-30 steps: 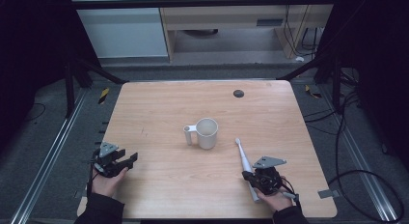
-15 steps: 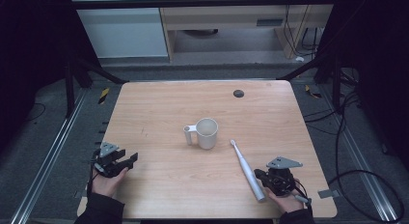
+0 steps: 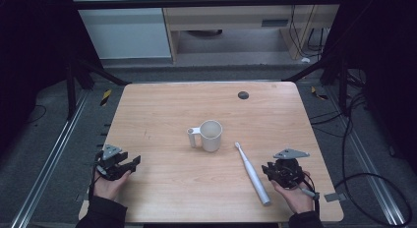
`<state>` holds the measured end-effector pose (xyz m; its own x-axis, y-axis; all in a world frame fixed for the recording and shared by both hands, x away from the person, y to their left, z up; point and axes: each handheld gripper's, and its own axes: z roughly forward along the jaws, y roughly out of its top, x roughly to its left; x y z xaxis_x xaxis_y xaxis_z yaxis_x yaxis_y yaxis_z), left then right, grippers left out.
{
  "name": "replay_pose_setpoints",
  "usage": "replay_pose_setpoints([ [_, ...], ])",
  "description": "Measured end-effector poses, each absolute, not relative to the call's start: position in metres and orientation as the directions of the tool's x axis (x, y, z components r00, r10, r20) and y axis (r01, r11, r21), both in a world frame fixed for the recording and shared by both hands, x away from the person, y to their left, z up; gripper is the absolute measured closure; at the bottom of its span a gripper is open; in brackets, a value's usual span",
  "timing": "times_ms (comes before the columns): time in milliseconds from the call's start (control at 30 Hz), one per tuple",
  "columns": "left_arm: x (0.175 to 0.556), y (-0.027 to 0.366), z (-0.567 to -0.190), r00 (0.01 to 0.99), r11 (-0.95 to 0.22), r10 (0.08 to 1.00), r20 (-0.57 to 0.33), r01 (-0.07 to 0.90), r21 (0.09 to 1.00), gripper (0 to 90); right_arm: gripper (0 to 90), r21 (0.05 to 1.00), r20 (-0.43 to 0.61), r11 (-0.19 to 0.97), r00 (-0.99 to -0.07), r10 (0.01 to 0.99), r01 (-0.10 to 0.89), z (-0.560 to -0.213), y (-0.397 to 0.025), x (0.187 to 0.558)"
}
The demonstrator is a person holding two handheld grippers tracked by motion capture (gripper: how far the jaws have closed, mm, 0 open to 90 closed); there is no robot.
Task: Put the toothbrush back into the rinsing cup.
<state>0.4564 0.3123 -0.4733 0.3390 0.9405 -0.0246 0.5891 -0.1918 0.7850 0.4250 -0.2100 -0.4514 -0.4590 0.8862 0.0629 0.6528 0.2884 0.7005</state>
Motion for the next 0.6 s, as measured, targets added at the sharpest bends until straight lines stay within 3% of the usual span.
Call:
replay_pose_setpoints([
  [233,0.457,0.312,-0.473,0.339,-0.205,0.941,-0.009,0.59,0.781,41.1,60.2,0.642,0.09,0.306,-0.466,0.88,0.703,-0.444,-0.199,0.44],
  [600,0.457,0.312,-0.473,0.332,-0.207,0.943,-0.005,0.6,0.772,39.2,55.4,0.604,0.071,0.337,-0.47,0.88,0.722,-0.438,-0.179,0.456],
])
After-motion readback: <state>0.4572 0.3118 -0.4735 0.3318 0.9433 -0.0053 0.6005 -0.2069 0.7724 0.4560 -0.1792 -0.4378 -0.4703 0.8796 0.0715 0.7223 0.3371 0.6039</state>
